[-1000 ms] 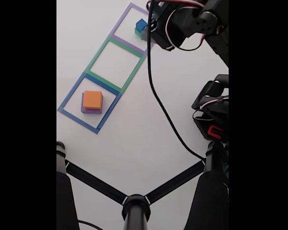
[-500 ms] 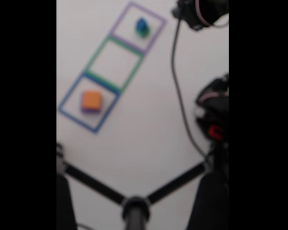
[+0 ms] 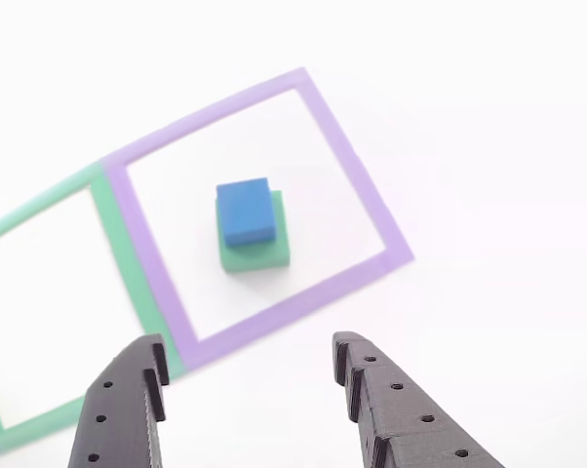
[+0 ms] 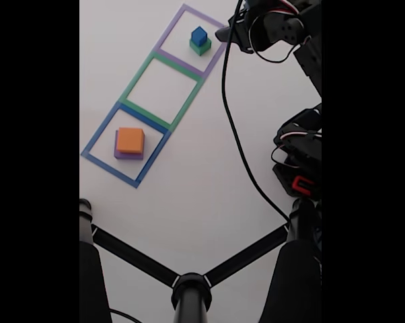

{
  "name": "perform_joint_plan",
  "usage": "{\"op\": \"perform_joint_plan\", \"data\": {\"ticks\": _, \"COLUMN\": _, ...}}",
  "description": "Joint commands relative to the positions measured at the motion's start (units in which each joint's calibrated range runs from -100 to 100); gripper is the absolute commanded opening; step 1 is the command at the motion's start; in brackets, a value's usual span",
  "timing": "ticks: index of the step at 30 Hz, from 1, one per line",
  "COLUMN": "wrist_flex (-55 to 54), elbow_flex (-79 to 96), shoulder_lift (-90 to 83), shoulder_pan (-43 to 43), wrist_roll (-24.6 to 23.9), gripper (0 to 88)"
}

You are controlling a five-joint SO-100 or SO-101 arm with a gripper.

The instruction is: Tower of hanoi

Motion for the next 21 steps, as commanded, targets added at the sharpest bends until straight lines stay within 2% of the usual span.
{"op": "perform_joint_plan", "data": {"ticks": 1, "wrist_flex": -17.6, "elbow_flex": 13.1, "shoulder_lift": -2.8, "shoulder_pan": 1.2, "wrist_roll": 0.0, "gripper": 21.1}}
{"op": "perform_joint_plan", "data": {"ticks": 8, "wrist_flex": -44.9, "elbow_flex": 28.8, "shoulder_lift": 2.5, "shoulder_pan": 0.9, "wrist_roll": 0.0, "gripper": 26.7}}
{"op": "perform_joint_plan", "data": {"ticks": 15, "wrist_flex": -74.7, "elbow_flex": 37.1, "shoulder_lift": 17.4, "shoulder_pan": 0.9, "wrist_roll": 0.0, "gripper": 28.6}}
{"op": "perform_joint_plan", "data": {"ticks": 21, "wrist_flex": -91.2, "elbow_flex": 37.3, "shoulder_lift": 30.2, "shoulder_pan": 0.1, "wrist_roll": 0.0, "gripper": 28.6}}
